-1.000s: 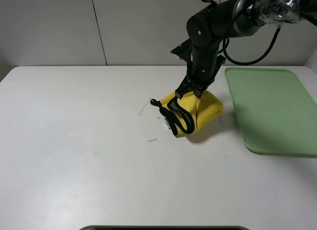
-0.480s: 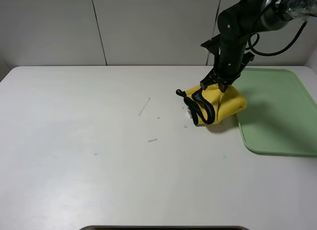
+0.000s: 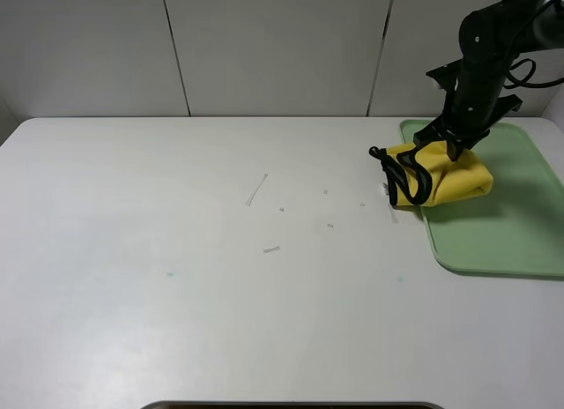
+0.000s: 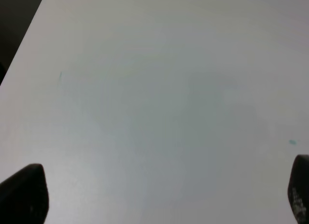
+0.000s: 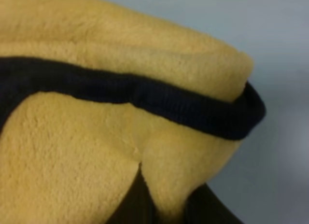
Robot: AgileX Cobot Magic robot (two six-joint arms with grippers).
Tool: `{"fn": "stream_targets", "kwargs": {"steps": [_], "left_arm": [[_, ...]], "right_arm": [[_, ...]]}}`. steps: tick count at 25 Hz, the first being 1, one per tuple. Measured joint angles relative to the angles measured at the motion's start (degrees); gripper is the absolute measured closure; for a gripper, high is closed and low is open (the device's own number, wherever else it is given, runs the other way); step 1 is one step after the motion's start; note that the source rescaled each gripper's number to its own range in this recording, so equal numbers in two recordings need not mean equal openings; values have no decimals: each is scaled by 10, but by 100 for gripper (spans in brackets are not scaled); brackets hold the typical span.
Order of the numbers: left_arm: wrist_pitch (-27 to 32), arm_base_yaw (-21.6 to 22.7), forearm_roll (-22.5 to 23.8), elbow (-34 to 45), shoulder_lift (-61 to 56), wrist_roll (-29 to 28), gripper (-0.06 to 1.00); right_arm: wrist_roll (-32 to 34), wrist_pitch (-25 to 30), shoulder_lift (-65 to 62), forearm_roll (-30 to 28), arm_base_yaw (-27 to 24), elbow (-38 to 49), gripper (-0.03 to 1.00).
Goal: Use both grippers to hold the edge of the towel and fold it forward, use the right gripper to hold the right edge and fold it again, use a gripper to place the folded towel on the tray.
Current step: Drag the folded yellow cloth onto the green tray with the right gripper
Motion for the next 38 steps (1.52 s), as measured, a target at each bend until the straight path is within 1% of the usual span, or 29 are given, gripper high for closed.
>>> {"fn": "stream_targets", "kwargs": {"steps": [7,13,20,26,31,32,33,34,35,36,37,38], "left_arm": [[0,0,0,0,0,0,-6],[0,0,0,0,0,0,-6],[0,0,0,0,0,0,-6],[0,0,0,0,0,0,-6],[0,0,0,0,0,0,-6],[0,0,0,0,0,0,-6],[0,0,0,0,0,0,-6],[0,0,0,0,0,0,-6],[0,0,0,0,0,0,-6],[0,0,0,0,0,0,-6],[0,0,0,0,0,0,-6],[0,0,0,0,0,0,-6]], "right_arm": [[-1,0,0,4,-59,0,90],[-1,-11,0,26,-90,0,90],[-2,-16,0,32,-101,0,90],[-2,-18,0,29,-101,0,90],[-2,-19,0,12,-101,0,89],[-2,-19,0,5,-101,0,86],[-2,-19,0,-1,-101,0,79],[-1,-19,0,-5,-101,0,64],[1,-19,0,-9,-101,0,43],[7,-19,0,-14,-101,0,27],[12,-21,0,-17,-101,0,15],[20,-24,0,-19,-101,0,7]]}}
